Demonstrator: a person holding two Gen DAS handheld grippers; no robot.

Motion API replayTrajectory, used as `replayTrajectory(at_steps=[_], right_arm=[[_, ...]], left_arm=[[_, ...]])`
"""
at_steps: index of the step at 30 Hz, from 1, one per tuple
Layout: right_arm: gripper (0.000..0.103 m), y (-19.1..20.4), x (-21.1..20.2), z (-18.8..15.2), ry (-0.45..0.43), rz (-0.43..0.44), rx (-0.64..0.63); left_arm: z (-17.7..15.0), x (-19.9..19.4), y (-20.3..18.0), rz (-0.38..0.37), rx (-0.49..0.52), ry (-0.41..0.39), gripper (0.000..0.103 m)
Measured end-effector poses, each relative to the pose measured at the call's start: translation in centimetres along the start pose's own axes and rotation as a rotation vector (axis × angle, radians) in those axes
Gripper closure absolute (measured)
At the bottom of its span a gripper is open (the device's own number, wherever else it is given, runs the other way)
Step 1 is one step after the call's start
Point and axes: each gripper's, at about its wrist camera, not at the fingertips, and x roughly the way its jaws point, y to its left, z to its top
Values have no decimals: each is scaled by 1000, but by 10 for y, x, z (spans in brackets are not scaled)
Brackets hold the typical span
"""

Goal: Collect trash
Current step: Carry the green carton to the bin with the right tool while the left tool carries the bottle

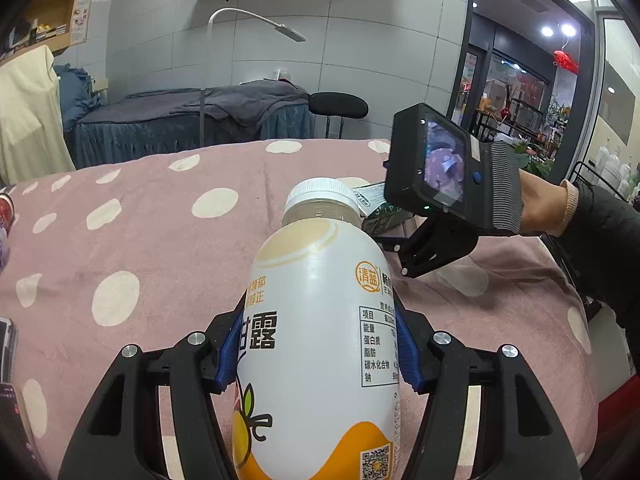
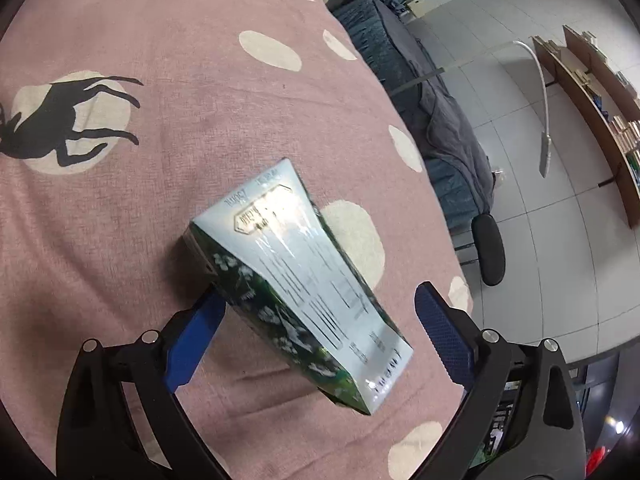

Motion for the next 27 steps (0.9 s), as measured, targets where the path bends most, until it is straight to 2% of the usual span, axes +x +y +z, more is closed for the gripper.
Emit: replayTrajectory(at_steps=[2,4,7,9,18,27], right_arm=[[17,-1,4,2,14,23,-2],[24,-13,6,0,48,105,79],[42,-27,4,-9,68,209,206],[43,-28,1,-13,70,233,245],[43,-18,-41,-15,12,212,368],[45,-10,-90,-45,-74,149,504]], left_arm=[[1,1,0,-8,-4,2,43],[2,-1,1,-8,-11,-2,43],[1,-5,2,-24,-25,-13,43],[1,-6,1,-26,-27,-14,42],[0,-10,-9,-43,-19,-15,43],[1,-15,-33,-81,8,-26,43]])
